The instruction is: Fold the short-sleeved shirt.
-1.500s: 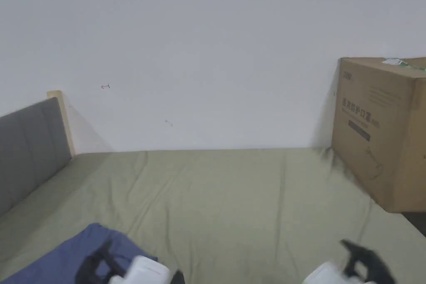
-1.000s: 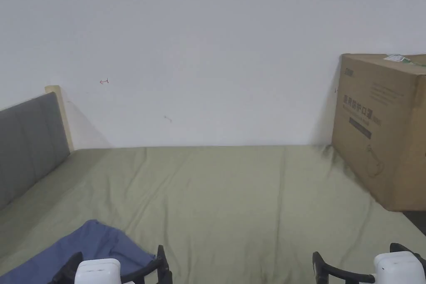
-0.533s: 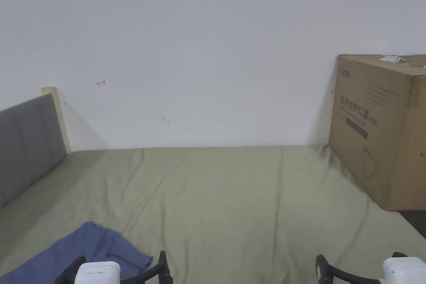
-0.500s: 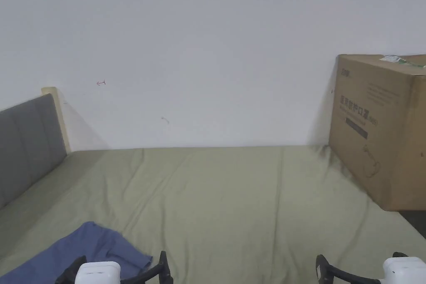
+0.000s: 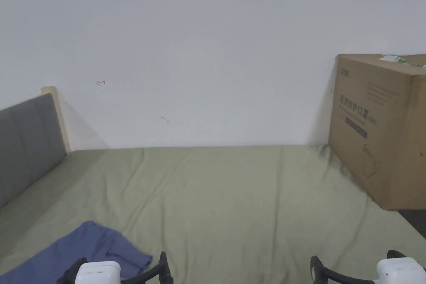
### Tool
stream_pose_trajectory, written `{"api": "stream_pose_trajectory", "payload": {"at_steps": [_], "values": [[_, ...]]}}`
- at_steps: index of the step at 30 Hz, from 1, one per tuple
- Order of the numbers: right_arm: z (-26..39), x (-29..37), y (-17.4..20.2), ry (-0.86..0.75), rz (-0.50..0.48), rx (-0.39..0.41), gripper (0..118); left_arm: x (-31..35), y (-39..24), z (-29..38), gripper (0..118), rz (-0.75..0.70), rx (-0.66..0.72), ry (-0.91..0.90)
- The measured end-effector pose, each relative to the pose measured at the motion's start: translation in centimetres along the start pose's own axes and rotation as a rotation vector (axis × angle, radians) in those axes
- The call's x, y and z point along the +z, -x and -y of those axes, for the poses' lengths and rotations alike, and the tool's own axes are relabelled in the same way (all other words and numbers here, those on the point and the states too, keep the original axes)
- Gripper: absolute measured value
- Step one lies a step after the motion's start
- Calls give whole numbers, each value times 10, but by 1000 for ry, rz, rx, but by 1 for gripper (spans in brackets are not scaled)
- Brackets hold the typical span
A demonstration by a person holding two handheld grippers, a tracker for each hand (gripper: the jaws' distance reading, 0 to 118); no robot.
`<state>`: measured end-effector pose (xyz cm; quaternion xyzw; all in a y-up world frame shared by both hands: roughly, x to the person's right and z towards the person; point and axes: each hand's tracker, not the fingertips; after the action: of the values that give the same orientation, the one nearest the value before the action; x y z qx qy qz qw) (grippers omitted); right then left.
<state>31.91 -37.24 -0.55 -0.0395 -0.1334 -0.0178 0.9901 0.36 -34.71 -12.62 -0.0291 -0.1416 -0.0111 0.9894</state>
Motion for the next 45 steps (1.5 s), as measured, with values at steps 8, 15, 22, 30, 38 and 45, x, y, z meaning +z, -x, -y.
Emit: {"api": "stream_pose_trajectory", "payload": {"at_steps": [8,15,22,30,38,45], "values": [[-6,10,8,-5,-35,7,112,5,-3,-2,33,-48,-38,-18],[3,14,14,1,11,-22,6,5,3,-1,1,-21,-20,14],[7,15,19,8,16,52,0,6,8,0,0,9,-35,22],[1,10,31,14,4,92,0,11,10,-3,0,29,-56,9],[0,-9,85,47,-161,101,0,46,72,-9,0,-137,-32,15],[-11,-11,202,69,-424,125,0,91,157,10,0,-369,-9,79]]}}
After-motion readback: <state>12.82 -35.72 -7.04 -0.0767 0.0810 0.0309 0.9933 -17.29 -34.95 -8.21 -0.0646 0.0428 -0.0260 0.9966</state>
